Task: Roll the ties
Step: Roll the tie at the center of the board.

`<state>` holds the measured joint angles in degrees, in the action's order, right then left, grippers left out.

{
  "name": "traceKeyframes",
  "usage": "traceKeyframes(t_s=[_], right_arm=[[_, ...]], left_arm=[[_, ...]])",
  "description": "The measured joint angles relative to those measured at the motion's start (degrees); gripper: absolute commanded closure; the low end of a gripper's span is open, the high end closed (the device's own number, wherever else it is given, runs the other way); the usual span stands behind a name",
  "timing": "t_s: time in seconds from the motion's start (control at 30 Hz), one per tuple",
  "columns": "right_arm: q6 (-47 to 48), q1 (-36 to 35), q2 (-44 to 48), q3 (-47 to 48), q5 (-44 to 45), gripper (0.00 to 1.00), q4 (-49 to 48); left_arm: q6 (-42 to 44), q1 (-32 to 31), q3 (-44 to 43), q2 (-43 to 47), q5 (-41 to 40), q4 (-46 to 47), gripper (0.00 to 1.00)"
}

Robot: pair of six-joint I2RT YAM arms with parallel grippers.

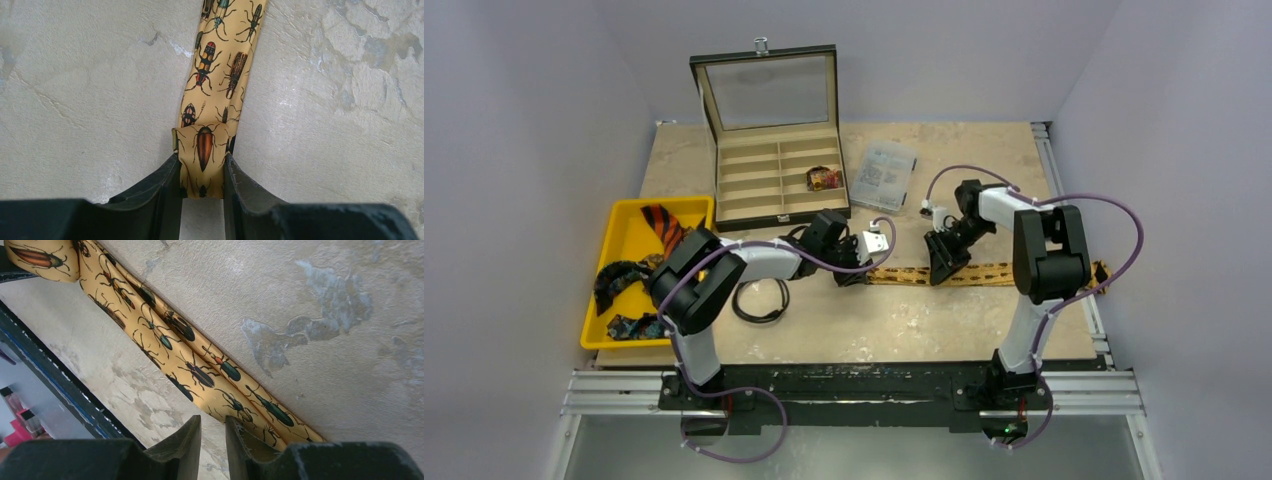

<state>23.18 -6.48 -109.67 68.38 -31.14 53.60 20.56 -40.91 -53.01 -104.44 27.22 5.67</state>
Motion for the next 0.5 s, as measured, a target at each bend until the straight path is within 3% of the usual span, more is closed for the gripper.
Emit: traceKeyframes(t_s=[0.5], right_arm=[[1.38, -0.07, -0.96, 1.14, -0.02, 0.71, 1.33]], left_arm=[[5.70, -0.81, -1.40, 0.33, -0.33, -3.58, 0.87]])
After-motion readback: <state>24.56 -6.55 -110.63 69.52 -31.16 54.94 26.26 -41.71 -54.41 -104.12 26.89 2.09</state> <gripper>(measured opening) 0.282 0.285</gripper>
